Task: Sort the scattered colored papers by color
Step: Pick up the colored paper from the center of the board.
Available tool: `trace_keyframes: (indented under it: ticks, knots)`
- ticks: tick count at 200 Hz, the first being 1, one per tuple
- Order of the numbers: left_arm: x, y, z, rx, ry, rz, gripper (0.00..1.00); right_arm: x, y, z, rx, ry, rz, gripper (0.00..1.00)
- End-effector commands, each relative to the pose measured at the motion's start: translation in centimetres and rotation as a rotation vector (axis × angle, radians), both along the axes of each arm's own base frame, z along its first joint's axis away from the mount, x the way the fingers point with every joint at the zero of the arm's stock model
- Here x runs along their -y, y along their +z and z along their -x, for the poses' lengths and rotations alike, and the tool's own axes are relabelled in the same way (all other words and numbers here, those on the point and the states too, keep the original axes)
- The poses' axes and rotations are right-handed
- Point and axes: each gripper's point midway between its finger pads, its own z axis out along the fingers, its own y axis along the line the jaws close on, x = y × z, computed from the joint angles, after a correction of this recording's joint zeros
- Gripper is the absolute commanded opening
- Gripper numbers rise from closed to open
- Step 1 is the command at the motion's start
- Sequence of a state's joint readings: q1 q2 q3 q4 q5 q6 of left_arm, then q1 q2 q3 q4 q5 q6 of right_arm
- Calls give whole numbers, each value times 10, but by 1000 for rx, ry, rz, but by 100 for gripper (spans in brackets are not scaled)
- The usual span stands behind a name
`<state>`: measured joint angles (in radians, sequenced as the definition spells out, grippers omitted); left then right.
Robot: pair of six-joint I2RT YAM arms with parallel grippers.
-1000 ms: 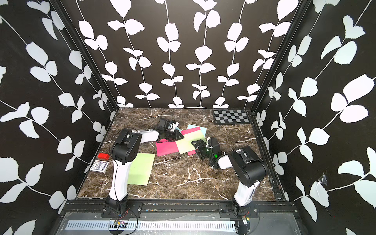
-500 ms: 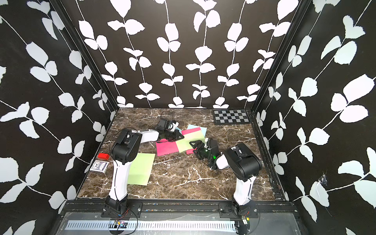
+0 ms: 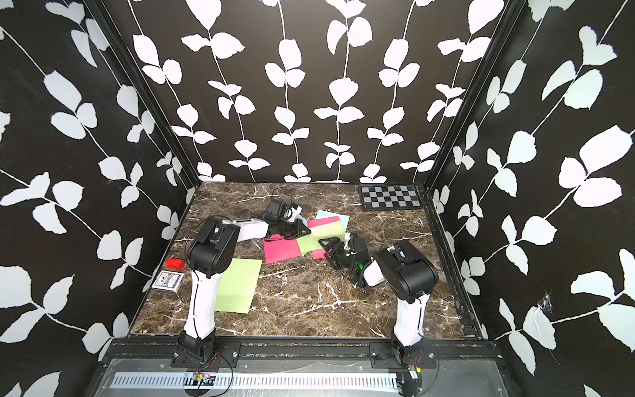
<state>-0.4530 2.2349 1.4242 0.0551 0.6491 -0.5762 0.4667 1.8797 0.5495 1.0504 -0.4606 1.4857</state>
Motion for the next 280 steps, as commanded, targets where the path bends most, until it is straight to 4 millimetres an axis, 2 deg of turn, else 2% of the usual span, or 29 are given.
trace_keyframes:
  ticks: [1,61,111,188,217,236,263,280]
  knots:
    - [-2,-19,11,-41,-10,-33,12,-4,28,-12,-64,-71,-131,79]
    - [-3,-21,13,-47,-9,-29,11,-9,41,-27,-40,-64,-135,78]
    - [-3,-22,14,-52,-4,-25,11,-7,31,-33,-51,-82,-112,76]
    - [0,-18,11,-49,14,10,11,11,20,-35,-62,-199,-35,49]
    - [1,-18,11,-47,17,17,11,18,12,-34,-82,-242,-19,44]
    - [1,-18,11,-48,19,18,11,18,9,-34,-87,-254,-26,36]
    - [1,-18,12,-48,20,25,11,15,3,-36,-98,-263,-40,32]
    - [1,-17,11,-45,21,29,11,13,-2,-36,-107,-269,-47,25]
